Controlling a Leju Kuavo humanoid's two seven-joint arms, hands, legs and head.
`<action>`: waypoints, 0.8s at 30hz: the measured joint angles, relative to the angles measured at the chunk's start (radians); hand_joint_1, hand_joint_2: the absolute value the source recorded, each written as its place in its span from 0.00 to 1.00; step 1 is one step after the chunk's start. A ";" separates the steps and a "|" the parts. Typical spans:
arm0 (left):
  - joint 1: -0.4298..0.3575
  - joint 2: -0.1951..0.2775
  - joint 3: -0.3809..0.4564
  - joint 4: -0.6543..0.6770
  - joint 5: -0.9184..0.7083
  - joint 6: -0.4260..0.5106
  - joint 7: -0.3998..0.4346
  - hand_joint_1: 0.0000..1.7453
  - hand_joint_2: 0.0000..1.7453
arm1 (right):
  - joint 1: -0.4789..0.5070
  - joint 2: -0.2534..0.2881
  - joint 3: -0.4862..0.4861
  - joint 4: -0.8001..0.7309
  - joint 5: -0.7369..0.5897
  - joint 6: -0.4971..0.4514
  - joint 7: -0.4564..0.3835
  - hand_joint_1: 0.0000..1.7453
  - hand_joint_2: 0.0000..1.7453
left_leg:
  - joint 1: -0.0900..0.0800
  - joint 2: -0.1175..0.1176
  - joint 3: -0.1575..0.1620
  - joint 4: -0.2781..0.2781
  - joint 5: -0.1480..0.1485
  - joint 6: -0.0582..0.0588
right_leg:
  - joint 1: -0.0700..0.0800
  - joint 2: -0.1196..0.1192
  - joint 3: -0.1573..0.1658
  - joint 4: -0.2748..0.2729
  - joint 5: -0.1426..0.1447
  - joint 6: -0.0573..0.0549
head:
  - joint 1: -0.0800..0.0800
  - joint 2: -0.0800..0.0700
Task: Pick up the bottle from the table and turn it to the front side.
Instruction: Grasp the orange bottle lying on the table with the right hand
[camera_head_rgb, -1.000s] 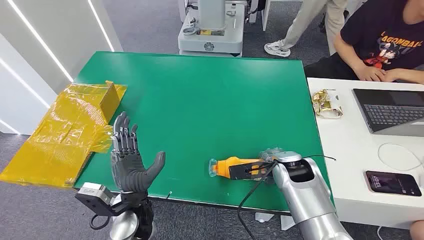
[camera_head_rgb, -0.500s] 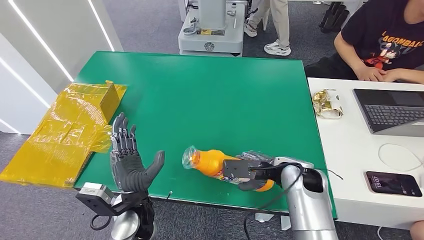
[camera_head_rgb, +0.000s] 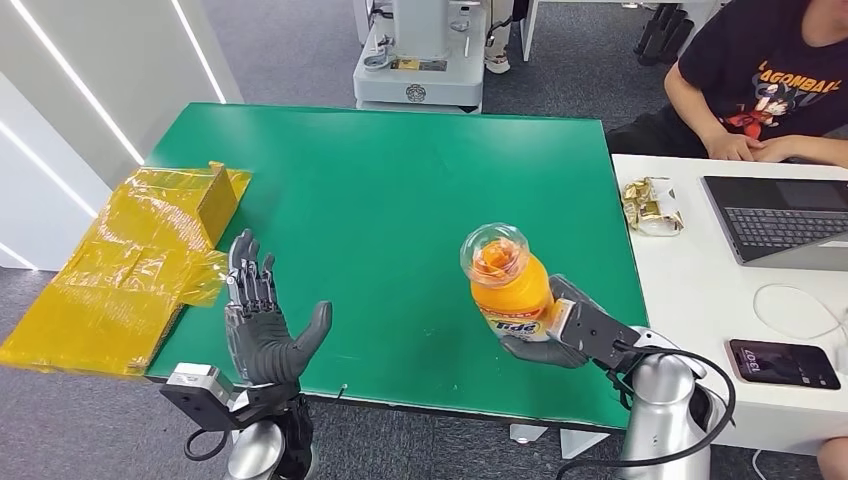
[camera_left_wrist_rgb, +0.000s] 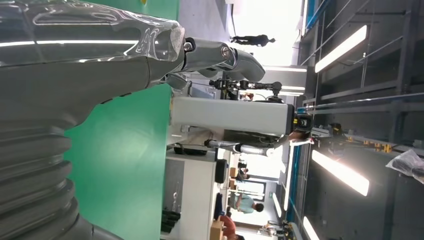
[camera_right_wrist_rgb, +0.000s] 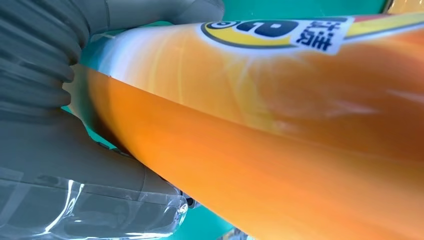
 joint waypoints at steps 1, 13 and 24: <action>0.000 0.000 -0.002 0.000 0.002 0.002 0.000 0.00 1.00 | 0.001 0.000 -0.002 -0.009 -0.003 0.000 0.000 1.00 1.00 | 0.000 0.000 0.000 0.000 0.000 0.000 | 0.000 0.000 0.000 0.000 0.000 0.000 | 0.000 0.000; -0.007 0.003 -0.023 0.000 0.033 0.031 0.001 0.00 1.00 | 0.017 -0.009 -0.067 0.018 -0.015 0.000 0.005 1.00 1.00 | 0.000 0.002 -0.001 0.000 0.000 0.000 | 0.000 0.001 -0.001 0.000 0.000 0.000 | 0.000 0.000; -0.017 0.002 -0.024 0.006 0.025 0.028 0.000 0.00 1.00 | 0.011 -0.001 -0.172 0.134 -0.018 0.001 0.001 1.00 1.00 | 0.000 0.002 -0.001 0.000 0.000 0.001 | 0.000 0.002 -0.001 0.000 0.000 0.000 | 0.000 0.000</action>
